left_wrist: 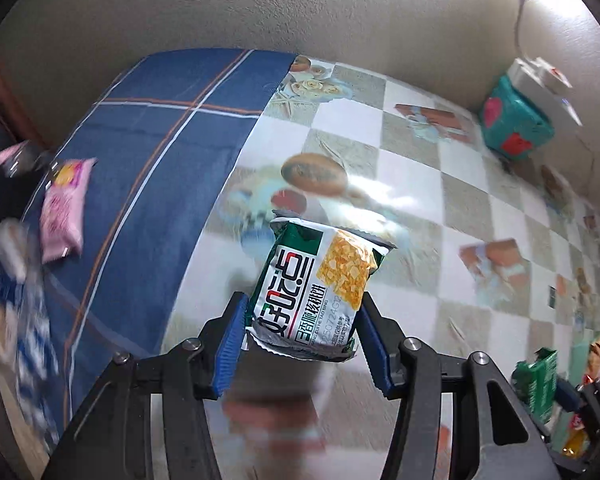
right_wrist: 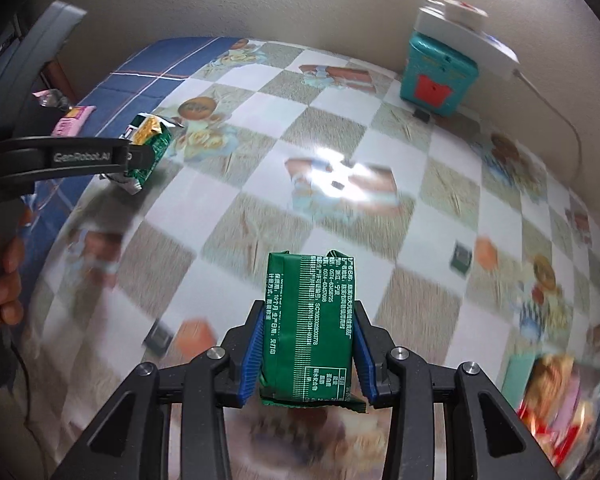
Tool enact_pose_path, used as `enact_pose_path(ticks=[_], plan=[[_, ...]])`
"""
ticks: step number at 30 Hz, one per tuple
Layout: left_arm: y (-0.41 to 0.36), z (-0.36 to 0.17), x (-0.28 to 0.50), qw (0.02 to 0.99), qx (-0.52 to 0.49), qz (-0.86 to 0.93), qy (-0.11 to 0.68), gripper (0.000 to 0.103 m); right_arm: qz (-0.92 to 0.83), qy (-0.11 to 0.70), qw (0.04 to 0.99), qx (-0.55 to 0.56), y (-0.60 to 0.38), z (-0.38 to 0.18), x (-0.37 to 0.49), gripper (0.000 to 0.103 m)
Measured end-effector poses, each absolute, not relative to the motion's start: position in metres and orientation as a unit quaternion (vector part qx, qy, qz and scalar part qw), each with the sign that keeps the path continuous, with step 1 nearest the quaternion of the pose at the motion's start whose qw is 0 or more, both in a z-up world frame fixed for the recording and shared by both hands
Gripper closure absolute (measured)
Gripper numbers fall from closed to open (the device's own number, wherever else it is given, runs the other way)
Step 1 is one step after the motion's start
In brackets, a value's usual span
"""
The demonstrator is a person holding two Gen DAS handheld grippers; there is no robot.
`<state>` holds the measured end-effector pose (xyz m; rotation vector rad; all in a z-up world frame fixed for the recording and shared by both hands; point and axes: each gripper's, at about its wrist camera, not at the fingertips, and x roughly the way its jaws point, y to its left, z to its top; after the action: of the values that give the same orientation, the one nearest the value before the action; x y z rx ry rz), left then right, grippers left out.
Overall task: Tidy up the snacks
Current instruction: 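Lift both packs and carry them over the white tray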
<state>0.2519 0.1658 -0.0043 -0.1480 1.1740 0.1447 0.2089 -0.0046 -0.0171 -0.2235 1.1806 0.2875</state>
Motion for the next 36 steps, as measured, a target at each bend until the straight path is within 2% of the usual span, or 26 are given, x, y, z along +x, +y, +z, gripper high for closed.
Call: enact_pose_path(ticks=[6,13,23,36], plan=[[0.141,0.022,0.197,0.836,-0.144,0.048,0.527,0.047,0.126,0.551,0.822,-0.074,-0.033,0.004,0.164,0.061],[0.093,0.053,0.136,0.838,-0.186,0.055,0.511,0.047,0.096,0.534,0.840,-0.022,-0.081,0.041,0.111,0.061],[0.011,0.079,0.079,0.853,-0.194,0.043,0.482,0.047,0.052,0.518,0.852,0.050,-0.155,0.059,0.055,0.061],[-0.058,0.069,0.068,0.858,-0.168,0.031,0.484,0.047,-0.012,0.501,0.860,0.094,-0.237,0.064,0.041,0.061]])
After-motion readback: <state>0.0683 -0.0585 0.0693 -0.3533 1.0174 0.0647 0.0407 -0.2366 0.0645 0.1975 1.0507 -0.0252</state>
